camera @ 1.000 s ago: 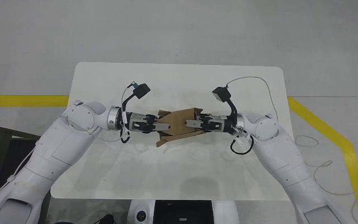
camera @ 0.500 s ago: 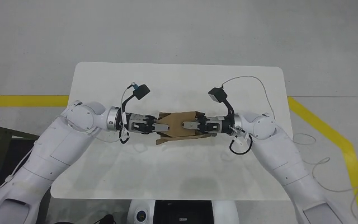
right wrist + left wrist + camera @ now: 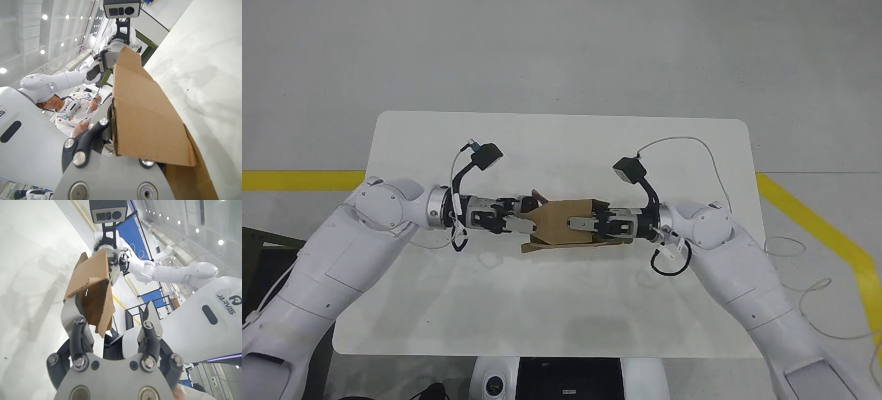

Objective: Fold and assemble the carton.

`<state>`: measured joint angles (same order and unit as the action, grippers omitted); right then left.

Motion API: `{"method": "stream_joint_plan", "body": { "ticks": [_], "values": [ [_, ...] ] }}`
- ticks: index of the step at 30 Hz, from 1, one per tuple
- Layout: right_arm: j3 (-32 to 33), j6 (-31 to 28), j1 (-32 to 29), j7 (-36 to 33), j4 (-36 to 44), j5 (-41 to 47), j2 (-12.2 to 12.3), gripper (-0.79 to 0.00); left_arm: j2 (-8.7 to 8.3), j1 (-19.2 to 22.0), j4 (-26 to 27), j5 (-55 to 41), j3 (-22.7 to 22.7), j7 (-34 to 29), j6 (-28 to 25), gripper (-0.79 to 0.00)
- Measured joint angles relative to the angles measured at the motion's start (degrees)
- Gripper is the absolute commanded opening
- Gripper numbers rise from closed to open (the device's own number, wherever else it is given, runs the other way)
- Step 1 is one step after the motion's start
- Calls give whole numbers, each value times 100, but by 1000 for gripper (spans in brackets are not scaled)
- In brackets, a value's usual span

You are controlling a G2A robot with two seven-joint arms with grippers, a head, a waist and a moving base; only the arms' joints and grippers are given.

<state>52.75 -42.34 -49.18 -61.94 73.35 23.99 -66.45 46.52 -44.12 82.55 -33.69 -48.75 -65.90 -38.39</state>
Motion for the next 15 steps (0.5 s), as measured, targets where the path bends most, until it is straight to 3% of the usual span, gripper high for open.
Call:
{"method": "stream_joint_plan", "body": {
  "ticks": [15],
  "values": [
    [-11,-143,4,336,-63,-225,-36,-785,8,-251,126,-578,-341,-271,292,0]
  ]
}}
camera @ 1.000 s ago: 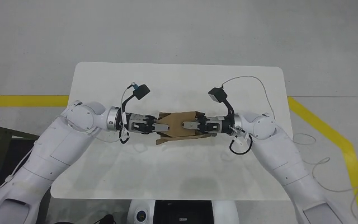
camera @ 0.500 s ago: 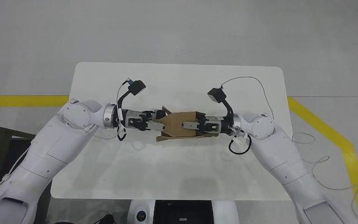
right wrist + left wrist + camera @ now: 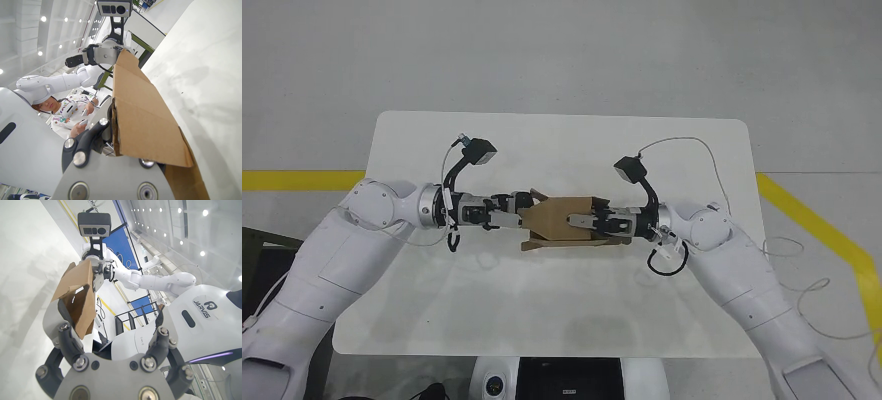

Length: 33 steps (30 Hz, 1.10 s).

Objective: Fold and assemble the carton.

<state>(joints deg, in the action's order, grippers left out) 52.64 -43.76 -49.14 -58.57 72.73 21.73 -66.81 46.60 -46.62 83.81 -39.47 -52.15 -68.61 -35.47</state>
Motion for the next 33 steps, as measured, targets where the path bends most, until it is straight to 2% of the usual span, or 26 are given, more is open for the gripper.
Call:
{"method": "stream_joint_plan", "body": {
  "ticks": [17,33],
  "values": [
    [55,25,-7,290,-4,-514,-4,-785,49,-192,263,-36,-315,-126,221,0],
    [-44,123,33,626,-8,-888,-59,-785,168,-253,438,-73,-389,-130,355,0]
  ]
}}
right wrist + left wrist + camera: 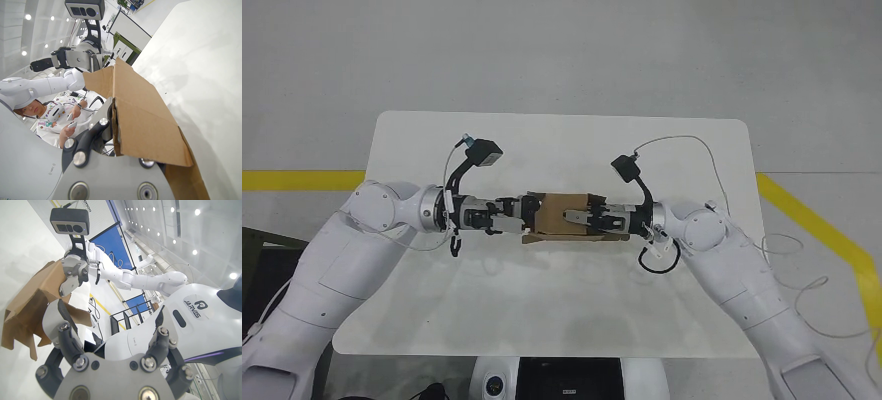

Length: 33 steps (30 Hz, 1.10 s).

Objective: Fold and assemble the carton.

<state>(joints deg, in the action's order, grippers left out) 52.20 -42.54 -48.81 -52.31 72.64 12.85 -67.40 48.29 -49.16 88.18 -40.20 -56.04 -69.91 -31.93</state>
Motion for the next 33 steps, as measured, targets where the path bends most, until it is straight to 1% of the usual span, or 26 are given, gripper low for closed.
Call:
{"method": "stream_joint_plan", "body": {
  "ticks": [10,19,25,33],
  "values": [
    [-112,0,83,149,5,-89,-62,-785,113,29,24,63,66,83,17,0],
    [-108,8,82,164,11,-129,-73,-785,184,40,-20,74,34,17,9,0],
    [105,62,-37,68,168,-114,2,-785,191,42,-185,138,-130,2,15,0],
    [289,166,-232,-101,496,-16,82,-785,180,-88,-316,268,-304,-126,29,0]
  ]
}}
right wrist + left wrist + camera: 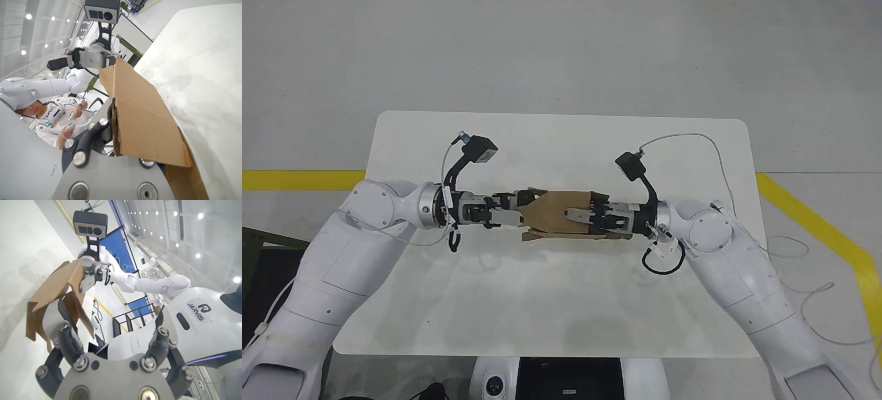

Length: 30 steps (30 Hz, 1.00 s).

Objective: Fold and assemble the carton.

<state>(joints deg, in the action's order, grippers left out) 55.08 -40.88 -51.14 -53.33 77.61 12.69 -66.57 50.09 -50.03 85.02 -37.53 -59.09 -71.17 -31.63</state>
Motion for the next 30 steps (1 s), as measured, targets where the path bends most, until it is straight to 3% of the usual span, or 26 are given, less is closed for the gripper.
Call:
{"method": "stream_joint_plan", "body": {
  "ticks": [19,30],
  "values": [
    [-302,41,-42,-540,204,519,-37,-785,76,-21,-48,-44,-153,-88,31,0],
    [-284,37,-42,-526,157,557,-36,-785,115,-3,-112,3,-257,-125,34,0]
  ]
}}
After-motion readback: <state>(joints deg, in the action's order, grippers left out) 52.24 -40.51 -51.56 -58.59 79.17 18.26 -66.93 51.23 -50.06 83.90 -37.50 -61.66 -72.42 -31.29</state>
